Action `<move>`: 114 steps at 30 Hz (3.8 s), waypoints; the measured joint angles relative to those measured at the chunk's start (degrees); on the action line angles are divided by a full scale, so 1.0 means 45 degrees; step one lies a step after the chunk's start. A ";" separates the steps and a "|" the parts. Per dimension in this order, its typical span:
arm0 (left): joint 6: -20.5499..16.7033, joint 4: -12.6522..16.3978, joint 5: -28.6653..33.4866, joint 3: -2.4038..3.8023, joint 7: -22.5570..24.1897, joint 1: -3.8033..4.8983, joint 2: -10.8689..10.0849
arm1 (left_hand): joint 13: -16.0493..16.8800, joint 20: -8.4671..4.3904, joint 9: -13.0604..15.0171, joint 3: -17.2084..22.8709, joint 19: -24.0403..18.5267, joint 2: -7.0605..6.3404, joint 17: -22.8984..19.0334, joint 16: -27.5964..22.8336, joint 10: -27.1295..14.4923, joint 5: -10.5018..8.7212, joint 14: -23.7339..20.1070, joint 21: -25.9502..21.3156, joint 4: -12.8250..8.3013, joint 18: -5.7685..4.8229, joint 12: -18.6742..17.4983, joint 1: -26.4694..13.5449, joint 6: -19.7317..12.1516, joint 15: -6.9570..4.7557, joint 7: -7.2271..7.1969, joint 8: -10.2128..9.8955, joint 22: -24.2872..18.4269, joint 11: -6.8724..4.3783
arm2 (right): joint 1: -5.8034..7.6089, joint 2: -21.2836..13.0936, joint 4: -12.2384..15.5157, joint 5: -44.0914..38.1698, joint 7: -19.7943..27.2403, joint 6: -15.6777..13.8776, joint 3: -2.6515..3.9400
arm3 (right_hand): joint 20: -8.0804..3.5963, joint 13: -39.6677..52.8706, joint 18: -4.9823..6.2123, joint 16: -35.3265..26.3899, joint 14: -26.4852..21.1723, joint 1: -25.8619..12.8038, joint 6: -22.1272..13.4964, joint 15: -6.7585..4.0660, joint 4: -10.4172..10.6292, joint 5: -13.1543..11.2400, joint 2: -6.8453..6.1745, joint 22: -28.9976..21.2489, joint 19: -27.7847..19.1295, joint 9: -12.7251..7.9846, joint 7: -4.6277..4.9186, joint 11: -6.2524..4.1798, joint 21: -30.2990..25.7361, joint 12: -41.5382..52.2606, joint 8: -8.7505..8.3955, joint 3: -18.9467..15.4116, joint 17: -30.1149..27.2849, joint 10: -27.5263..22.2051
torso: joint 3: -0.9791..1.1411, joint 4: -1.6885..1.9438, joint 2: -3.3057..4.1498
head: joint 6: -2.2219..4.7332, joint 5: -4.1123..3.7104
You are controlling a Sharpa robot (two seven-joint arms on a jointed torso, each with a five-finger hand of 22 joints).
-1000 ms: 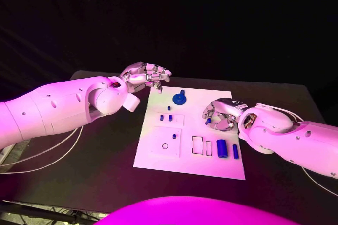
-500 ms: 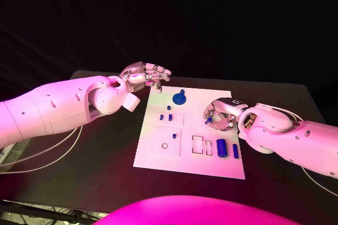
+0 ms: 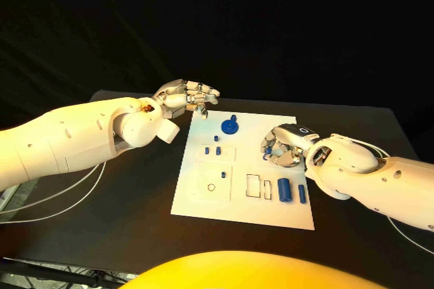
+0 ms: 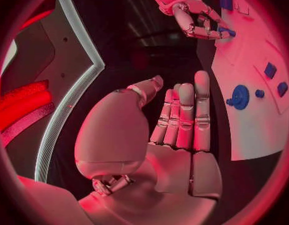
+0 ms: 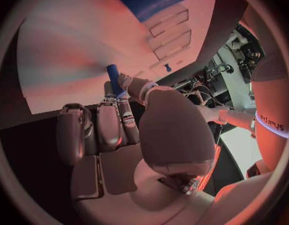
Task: Assemble the parts on the task board
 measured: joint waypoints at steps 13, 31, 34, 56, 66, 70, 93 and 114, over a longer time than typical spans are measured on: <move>0.0012 -0.0044 0.0000 0.0000 0.0000 0.0000 0.0079 | 0.0000 -0.0001 -0.0001 0.0001 0.0000 0.0000 0.0001 0.0000 -0.0046 0.0000 0.0000 -0.0061 0.0000 0.0000 0.0000 0.0000 0.0000 0.0000 0.0000 0.0000 -0.0022 0.0046 | 0.0592 -0.0518 0.1361 0.0022 0.0041 -0.0376 0.0188 | -0.0045 0.0000 0.0001 0.0050 0.0001 0.0000 0.0042 -0.0091 -0.0070 -0.0050 0.0000 -0.0002 0.0045 0.0026 -0.0043 0.0041 0.0060 0.0028 0.0050 0.0002 0.0065 0.0041 | -0.0024 0.0013 -0.0020 | -0.0001 -0.0023; 0.0018 -0.0161 0.0000 0.0000 0.0012 -0.0002 0.0228 | 0.0000 -0.0048 -0.0003 -0.0036 0.0047 0.0054 0.0002 0.0000 -0.0045 0.0000 0.0000 -0.0061 0.0036 0.0000 0.0000 0.0054 0.0000 0.0000 0.0000 0.0000 -0.0033 0.0046 | -0.0296 0.1884 0.1941 0.0065 0.0492 -0.0745 0.0115 | -0.0045 0.0000 0.0001 0.0049 0.0000 0.0001 0.0042 -0.0090 -0.0120 -0.0062 -0.0001 0.0008 0.0045 0.0038 -0.0043 0.0041 0.0060 0.0046 0.0049 0.0051 -0.0012 0.0041 | -0.0015 0.0015 0.0007 | -0.0161 0.0414; 0.0018 -0.0177 0.0000 0.0000 0.0012 -0.0002 0.0249 | 0.0000 -0.0048 -0.0003 -0.0036 0.0047 0.0053 0.0002 0.0000 -0.0045 0.0000 0.0000 -0.0061 0.0036 0.0000 0.0000 0.0053 0.0000 0.0000 0.0000 -0.0001 -0.0032 0.0046 | -0.0546 0.2170 0.1718 0.0050 0.0592 -0.0744 0.0050 | -0.0044 0.0000 0.0001 0.0049 0.0000 0.0001 0.0042 -0.0090 -0.0123 -0.0038 -0.0001 0.0007 0.0045 0.0038 -0.0043 0.0041 0.0060 0.0046 0.0049 0.0053 -0.0012 0.0041 | -0.0015 0.0018 0.0009 | -0.0203 0.0503; 0.0018 -0.0164 0.0000 -0.0001 -0.0001 0.0000 0.0291 | 0.0000 -0.0048 0.0006 -0.0035 0.0046 0.0053 0.0002 0.0000 -0.0044 0.0000 0.0000 -0.0060 0.0036 0.0000 0.0000 0.0054 0.0000 0.0000 0.0000 0.0000 -0.0031 0.0045 | -0.1410 0.2745 0.0868 -0.0433 0.0773 -0.0454 -0.0098 | -0.0043 -0.0001 0.0001 0.0049 0.0000 0.0001 0.0042 -0.0089 -0.0122 -0.0043 -0.0001 0.0004 0.0045 0.0035 -0.0043 0.0041 -0.0001 0.0047 0.0047 0.0048 -0.0023 0.0040 | -0.0011 0.0000 0.0009 | -0.0300 0.0896; 0.0020 -0.0155 0.0000 -0.0001 -0.0006 0.0001 0.0271 | 0.0000 -0.0047 0.0005 -0.0035 0.0046 0.0053 0.0003 0.0000 -0.0044 0.0000 0.0000 -0.0059 0.0035 -0.0001 0.0000 0.0054 0.0000 0.0000 0.0000 0.0000 -0.0030 0.0045 | -0.1456 0.2800 0.0660 -0.0878 0.0672 -0.0369 -0.0104 | -0.0043 -0.0001 0.0001 0.0048 -0.0001 0.0001 0.0041 -0.0089 -0.0123 -0.0072 -0.0001 0.0002 0.0045 0.0046 -0.0042 0.0041 -0.0001 0.0047 0.0047 0.0045 -0.0023 0.0040 | -0.0010 -0.0001 0.0010 | -0.0302 0.0958; 0.0022 -0.0151 0.0000 -0.0001 -0.0010 0.0002 0.0265 | 0.0000 -0.0048 0.0005 -0.0035 0.0046 0.0054 0.0003 0.0000 -0.0044 0.0000 0.0000 -0.0059 0.0035 0.0000 0.0000 0.0053 0.0000 0.0000 0.0000 -0.0001 -0.0030 0.0045 | -0.1481 0.2874 0.0638 -0.1137 0.0537 -0.0339 -0.0122 | -0.0043 -0.0001 0.0001 0.0048 0.0000 0.0002 0.0041 -0.0089 -0.0134 -0.0073 -0.0001 0.0001 0.0045 0.0044 -0.0043 0.0041 -0.0001 0.0047 0.0047 0.0033 -0.0022 0.0040 | -0.0010 -0.0006 0.0010 | -0.0302 0.0952; 0.0037 -0.0146 0.0000 0.0000 -0.0034 0.0003 0.0250 | -0.0001 -0.0047 0.0014 -0.0072 0.0046 0.0054 -0.0013 0.0049 -0.0043 0.0000 0.0000 -0.0135 0.0072 0.0000 0.0094 0.0053 0.0000 0.0000 0.0000 0.0067 -0.0064 0.0045 | -0.1568 0.3079 0.0571 -0.1974 0.0174 -0.0266 -0.0218 | 0.0326 0.0024 0.0006 -0.0922 -0.0099 -0.0838 -0.1555 0.0424 0.0077 0.0398 -0.0730 -0.0002 -0.0469 -0.0331 0.0380 -0.0142 -0.2047 -0.0900 -0.0895 -0.0608 -0.1068 -0.1385 | -0.0017 0.0000 -0.0006 | -0.0302 0.0936; 0.0109 -0.0300 0.0000 -0.0001 -0.0069 -0.0003 0.0279 | 0.0000 -0.0047 0.0011 -0.0072 0.0045 0.0053 -0.0011 0.0049 -0.0044 0.0000 -0.0045 -0.0135 0.0071 -0.0001 0.0093 0.0053 -0.0046 0.0046 0.0046 0.0067 -0.0076 0.0045 | -0.0863 0.0228 0.2230 -0.0124 0.1645 -0.2435 -0.0098 | 0.0839 -0.0291 0.1005 -0.4096 -0.3027 0.1918 -0.2721 0.0890 0.2555 0.0560 -0.0234 -0.0527 -0.2970 -0.1162 0.0319 0.0343 -0.8403 0.1518 -0.1312 -0.5730 -0.5733 -0.4735 | -0.0009 -0.0088 -0.0103 | -0.0253 0.0582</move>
